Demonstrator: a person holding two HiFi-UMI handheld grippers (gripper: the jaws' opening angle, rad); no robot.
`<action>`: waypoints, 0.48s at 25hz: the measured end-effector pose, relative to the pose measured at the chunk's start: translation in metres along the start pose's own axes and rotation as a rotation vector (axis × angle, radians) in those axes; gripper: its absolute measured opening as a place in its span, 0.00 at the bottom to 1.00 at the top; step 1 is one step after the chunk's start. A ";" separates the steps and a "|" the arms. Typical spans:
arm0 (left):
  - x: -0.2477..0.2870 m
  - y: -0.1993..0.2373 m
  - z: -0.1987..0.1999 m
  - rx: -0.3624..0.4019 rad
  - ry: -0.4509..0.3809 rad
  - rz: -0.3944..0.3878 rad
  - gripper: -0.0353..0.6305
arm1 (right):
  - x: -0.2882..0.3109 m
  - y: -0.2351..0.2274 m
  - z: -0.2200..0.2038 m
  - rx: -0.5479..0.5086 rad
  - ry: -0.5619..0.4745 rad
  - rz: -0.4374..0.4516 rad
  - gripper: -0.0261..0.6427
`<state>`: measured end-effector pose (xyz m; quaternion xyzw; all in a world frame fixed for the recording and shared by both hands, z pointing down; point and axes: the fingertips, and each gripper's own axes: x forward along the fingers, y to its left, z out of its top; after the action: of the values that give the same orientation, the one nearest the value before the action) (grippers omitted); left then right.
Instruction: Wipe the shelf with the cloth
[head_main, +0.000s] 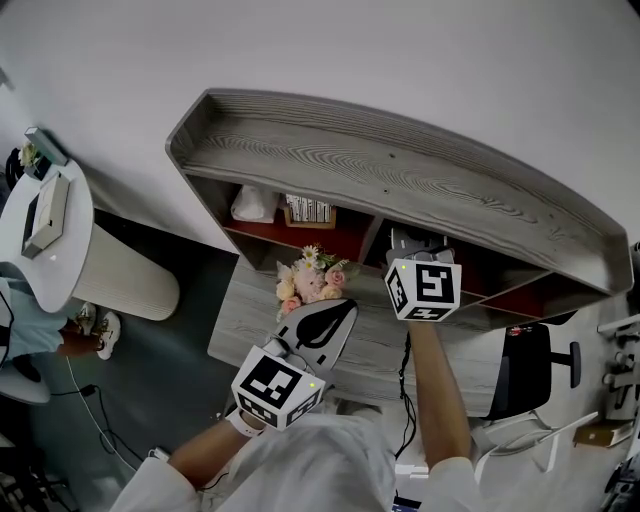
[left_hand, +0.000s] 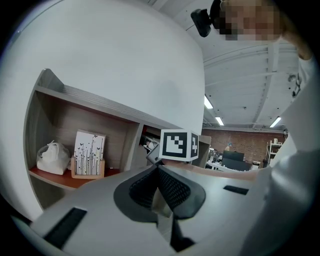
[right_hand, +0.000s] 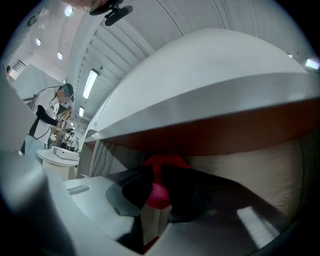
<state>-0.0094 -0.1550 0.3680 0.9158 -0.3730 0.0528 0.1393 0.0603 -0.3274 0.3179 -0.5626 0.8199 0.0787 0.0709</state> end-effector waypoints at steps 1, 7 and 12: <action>0.000 0.000 -0.001 0.000 0.002 0.001 0.06 | 0.003 0.000 0.001 -0.005 -0.004 -0.002 0.17; 0.003 -0.007 -0.009 -0.005 0.021 -0.005 0.06 | 0.016 -0.008 -0.001 -0.021 -0.022 0.013 0.17; 0.003 -0.015 -0.017 -0.004 0.043 -0.009 0.06 | 0.015 -0.013 -0.004 -0.132 0.015 -0.014 0.17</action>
<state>0.0032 -0.1417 0.3814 0.9159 -0.3658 0.0713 0.1493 0.0669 -0.3468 0.3179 -0.5723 0.8095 0.1278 0.0280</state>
